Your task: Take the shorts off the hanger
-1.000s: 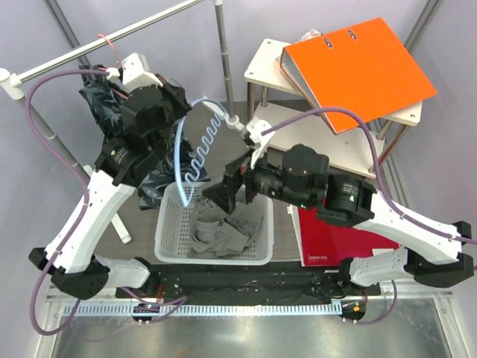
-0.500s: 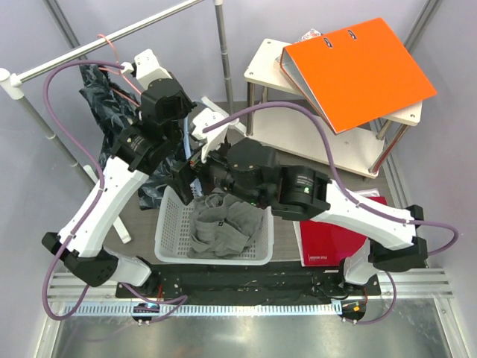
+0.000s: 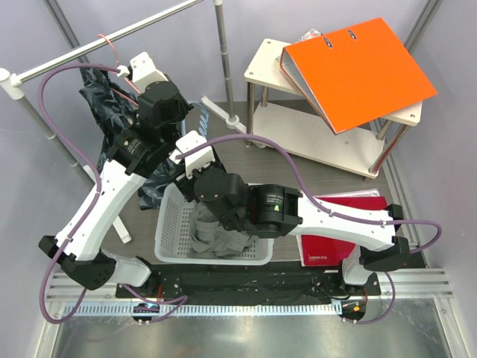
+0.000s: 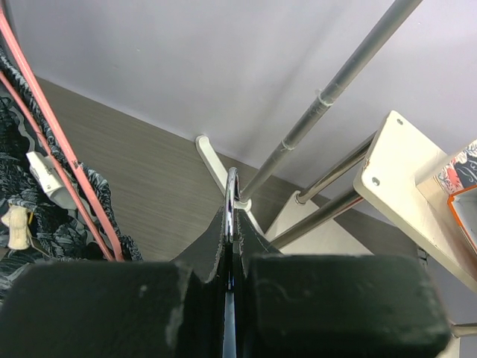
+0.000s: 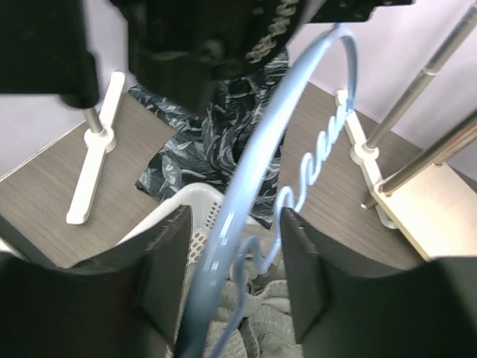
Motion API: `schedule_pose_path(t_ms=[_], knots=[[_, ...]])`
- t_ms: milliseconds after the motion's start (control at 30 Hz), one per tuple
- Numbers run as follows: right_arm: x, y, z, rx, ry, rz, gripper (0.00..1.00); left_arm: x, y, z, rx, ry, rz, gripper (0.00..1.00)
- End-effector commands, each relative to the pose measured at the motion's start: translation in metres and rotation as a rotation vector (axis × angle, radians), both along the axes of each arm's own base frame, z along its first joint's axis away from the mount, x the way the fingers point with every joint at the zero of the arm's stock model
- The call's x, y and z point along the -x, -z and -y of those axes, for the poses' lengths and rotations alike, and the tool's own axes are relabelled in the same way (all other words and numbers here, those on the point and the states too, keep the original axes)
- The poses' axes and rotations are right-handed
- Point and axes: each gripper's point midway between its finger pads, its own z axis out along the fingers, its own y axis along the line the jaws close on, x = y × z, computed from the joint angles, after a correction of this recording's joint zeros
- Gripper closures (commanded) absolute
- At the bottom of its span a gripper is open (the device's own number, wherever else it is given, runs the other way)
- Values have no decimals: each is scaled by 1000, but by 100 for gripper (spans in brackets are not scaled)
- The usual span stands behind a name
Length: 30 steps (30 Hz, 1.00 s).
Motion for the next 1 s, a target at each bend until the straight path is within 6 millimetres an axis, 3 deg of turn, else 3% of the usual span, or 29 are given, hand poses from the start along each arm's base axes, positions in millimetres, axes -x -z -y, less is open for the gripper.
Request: schedule_pose_path(t_ms=[0,233,533,667,733,767,900,967], knots=[[-6,-34,24,-88,76,41,51,12,-27,-12,76,-31,83,100],[-9,-33,34,-80,123,51,99,17,-31,-5,88,35,89,100],[0,-49,87,-215,112,35,99,40,-54,11,121,221,179,49],[5,-53,99,-279,71,25,99,47,-60,25,148,310,197,53],[5,-50,102,-283,68,19,99,48,-53,37,152,368,165,48],[4,-49,102,-282,65,17,99,51,-52,40,155,390,153,41],[5,-40,103,-292,52,10,99,59,-15,61,181,487,-8,34],[6,-38,107,-301,39,8,99,67,17,68,251,502,-121,31]])
